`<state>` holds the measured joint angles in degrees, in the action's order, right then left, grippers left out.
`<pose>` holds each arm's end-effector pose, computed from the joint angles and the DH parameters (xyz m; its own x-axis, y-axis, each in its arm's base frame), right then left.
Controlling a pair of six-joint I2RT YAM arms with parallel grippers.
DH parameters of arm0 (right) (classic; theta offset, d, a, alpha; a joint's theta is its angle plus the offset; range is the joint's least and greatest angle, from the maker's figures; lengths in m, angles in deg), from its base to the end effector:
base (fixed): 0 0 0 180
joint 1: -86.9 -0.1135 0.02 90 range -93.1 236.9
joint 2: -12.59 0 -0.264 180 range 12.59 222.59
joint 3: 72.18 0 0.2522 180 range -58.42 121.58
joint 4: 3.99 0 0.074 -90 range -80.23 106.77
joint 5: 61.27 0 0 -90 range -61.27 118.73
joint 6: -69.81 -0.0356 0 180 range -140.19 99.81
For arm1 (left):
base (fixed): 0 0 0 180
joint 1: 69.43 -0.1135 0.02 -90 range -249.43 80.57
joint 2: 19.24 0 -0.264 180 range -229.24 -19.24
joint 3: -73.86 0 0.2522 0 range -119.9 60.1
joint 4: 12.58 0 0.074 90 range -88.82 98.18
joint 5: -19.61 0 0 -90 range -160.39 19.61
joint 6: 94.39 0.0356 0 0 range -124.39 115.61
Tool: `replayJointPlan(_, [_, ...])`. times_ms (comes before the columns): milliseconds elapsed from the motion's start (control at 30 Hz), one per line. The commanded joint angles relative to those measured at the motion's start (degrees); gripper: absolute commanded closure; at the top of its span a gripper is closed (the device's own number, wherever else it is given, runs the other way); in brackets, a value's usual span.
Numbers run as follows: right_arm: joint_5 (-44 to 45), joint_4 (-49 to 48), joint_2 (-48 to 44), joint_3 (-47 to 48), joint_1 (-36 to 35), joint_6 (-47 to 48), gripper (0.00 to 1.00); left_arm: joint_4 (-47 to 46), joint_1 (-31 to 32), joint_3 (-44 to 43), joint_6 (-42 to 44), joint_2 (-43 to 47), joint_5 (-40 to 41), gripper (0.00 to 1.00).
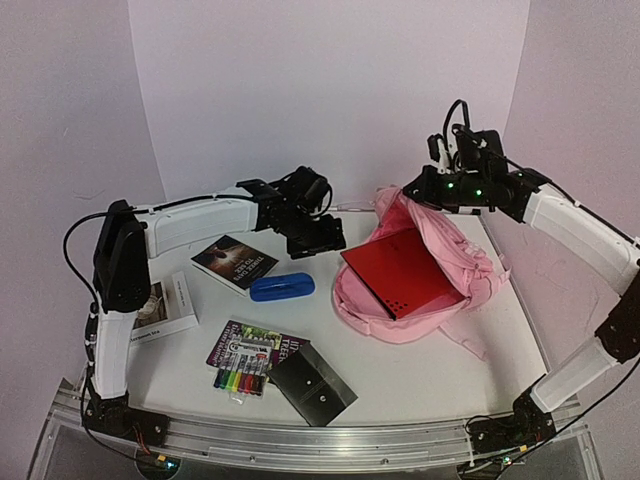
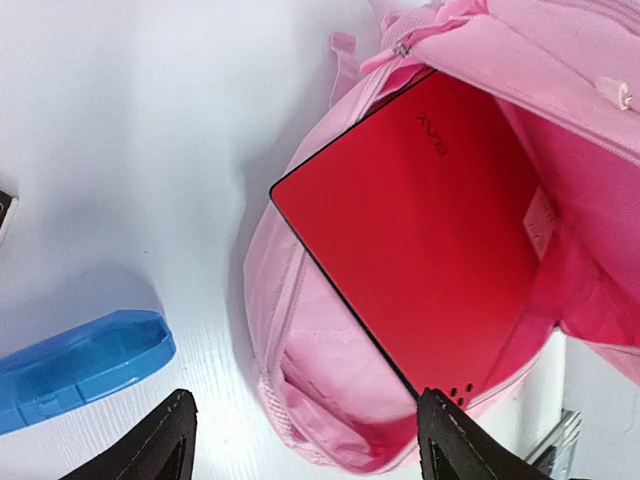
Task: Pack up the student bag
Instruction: Place the files in the student bag.
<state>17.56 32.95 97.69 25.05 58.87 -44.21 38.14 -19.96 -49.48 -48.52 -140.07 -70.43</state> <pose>0.2994 0.1672 0.3838 -0.5892 0.1388 -0.7960 -0.4121 0.7958 0.4437 0.3121 -0.3651 0.2695 -0.8772 -0.0455 -0.4780 0.2084 0.8608 -0.4644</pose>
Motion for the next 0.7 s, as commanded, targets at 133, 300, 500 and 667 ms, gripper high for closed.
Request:
replayJointPlan(133, [-5.1,-4.1,-2.4,-7.3,0.5,0.5,1.0,-3.3,0.5,-0.7,7.3,-5.7,-4.2,0.31])
replayJointPlan(300, [-9.1,-4.2,-2.6,-10.2,0.5,2.9,1.0,-5.4,0.5,-2.2,8.4,-10.1,-4.8,0.32])
replayJointPlan(500, [-7.5,-3.8,-3.2,-13.2,0.5,6.2,1.0,-4.4,-0.9,-7.7,10.0,-16.8,-6.1,0.41])
replayJointPlan(667, [-5.9,-3.8,-4.9,-15.9,0.5,9.4,1.0,-4.5,-1.0,-9.5,11.5,-18.8,-5.1,0.41])
